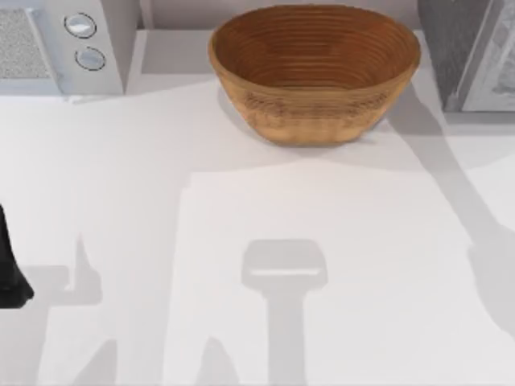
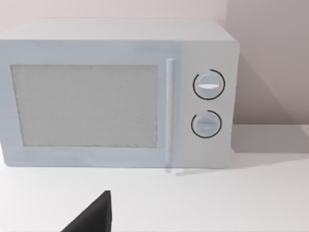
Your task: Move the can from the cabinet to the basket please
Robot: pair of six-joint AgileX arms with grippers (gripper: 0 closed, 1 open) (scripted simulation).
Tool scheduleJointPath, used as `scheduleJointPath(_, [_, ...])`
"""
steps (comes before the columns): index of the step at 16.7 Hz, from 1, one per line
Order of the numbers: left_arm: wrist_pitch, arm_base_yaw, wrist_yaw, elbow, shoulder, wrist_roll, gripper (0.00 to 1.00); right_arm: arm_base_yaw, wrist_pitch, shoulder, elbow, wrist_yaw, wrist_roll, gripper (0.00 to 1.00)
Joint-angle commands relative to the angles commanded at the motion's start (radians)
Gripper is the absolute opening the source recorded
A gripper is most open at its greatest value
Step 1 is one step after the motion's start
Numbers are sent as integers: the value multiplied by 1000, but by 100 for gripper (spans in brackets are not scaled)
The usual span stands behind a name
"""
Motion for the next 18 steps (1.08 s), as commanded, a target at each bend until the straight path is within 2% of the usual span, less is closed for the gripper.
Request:
scheduleJointPath(10, [0, 0, 0, 0, 0, 0, 100, 0, 0, 0, 0, 0, 0, 2])
scheduleJointPath(18, [0, 0, 0, 0, 0, 0, 100, 0, 0, 0, 0, 0, 0, 0])
